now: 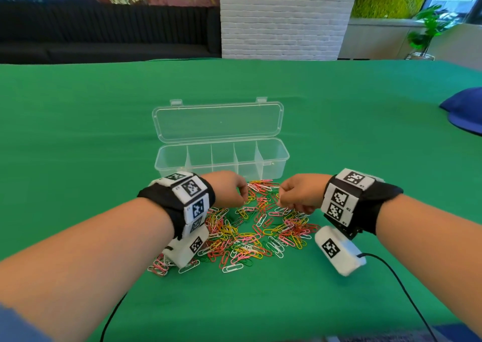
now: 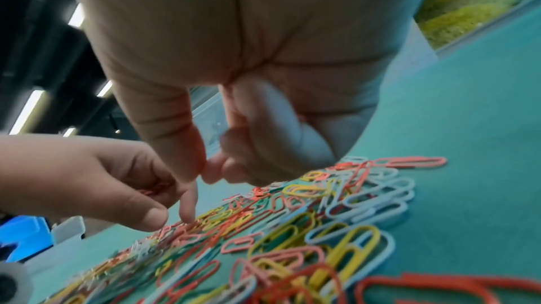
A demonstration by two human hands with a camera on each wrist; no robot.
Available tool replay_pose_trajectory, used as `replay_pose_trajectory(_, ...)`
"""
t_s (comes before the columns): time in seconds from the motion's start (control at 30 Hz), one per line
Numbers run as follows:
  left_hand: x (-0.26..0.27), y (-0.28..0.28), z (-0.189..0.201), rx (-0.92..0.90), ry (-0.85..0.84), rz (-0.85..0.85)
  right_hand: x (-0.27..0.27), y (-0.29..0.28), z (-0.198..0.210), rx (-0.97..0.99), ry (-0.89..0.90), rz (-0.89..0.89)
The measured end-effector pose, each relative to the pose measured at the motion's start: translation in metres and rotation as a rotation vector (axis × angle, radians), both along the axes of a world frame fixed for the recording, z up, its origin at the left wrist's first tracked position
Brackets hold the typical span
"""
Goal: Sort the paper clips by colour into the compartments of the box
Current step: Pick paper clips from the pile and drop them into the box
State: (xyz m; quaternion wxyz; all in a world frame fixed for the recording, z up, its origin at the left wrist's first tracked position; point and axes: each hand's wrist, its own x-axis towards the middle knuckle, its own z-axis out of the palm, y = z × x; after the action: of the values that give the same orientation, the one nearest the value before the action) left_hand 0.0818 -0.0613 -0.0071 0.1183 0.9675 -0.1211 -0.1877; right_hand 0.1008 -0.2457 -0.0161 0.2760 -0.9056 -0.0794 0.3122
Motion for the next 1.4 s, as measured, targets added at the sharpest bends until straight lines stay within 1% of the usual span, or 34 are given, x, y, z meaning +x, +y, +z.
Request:
replay_pose_trajectory(0.1, 0.001, -0.008, -0.005, 0.079, -0.038, -0.065, -0.003, 0.003, 0.003, -0.125, -0.141, 0.130)
replay_pose_trajectory(0.2, 0.003, -0.014, -0.008, 0.122, -0.066, -0.100, -0.006, 0.009, 0.007, -0.228, -0.244, 0.232)
replay_pose_trajectory(0.4, 0.006, -0.017, -0.013, 0.136, -0.071, -0.118, -0.007, 0.016, 0.003, -0.336, -0.292, 0.319)
replay_pose_trajectory(0.57, 0.009, -0.012, -0.014, 0.068, -0.022, -0.113, -0.003, 0.022, -0.004, -0.384, -0.334, 0.363)
replay_pose_trajectory(0.73, 0.010, -0.003, -0.012, -0.078, 0.040, -0.040, -0.003, 0.021, -0.007, -0.384, -0.351, 0.371)
replay_pose_trajectory(0.8, 0.010, 0.001, -0.009, -0.135, 0.075, -0.008, -0.003, 0.017, -0.007, -0.331, -0.353, 0.325)
replay_pose_trajectory(0.87, 0.011, 0.005, -0.006, -0.208, 0.127, 0.042, -0.002, 0.012, -0.006, -0.247, -0.341, 0.238)
replay_pose_trajectory(1.0, 0.010, 0.007, -0.004, -0.507, 0.272, 0.245, -0.001, 0.004, 0.000, -0.113, -0.244, 0.063)
replay_pose_trajectory(1.07, 0.010, 0.007, -0.002, -0.648, 0.321, 0.328, -0.002, 0.001, 0.001, -0.059, -0.193, 0.022)
replay_pose_trajectory(1.17, 0.011, 0.005, 0.002, -0.826, 0.373, 0.427, 0.001, 0.002, 0.002, 0.031, -0.125, -0.039)
replay_pose_trajectory(1.27, 0.016, 0.001, 0.007, -0.953, 0.422, 0.480, 0.007, 0.007, 0.008, 0.137, -0.027, -0.176)
replay_pose_trajectory(1.33, 0.021, -0.005, 0.012, -1.016, 0.454, 0.515, 0.013, 0.008, 0.016, 0.263, 0.050, -0.276)
replay_pose_trajectory(1.4, 0.026, -0.009, 0.017, -1.082, 0.471, 0.563, 0.021, 0.007, 0.024, 0.497, 0.118, -0.386)
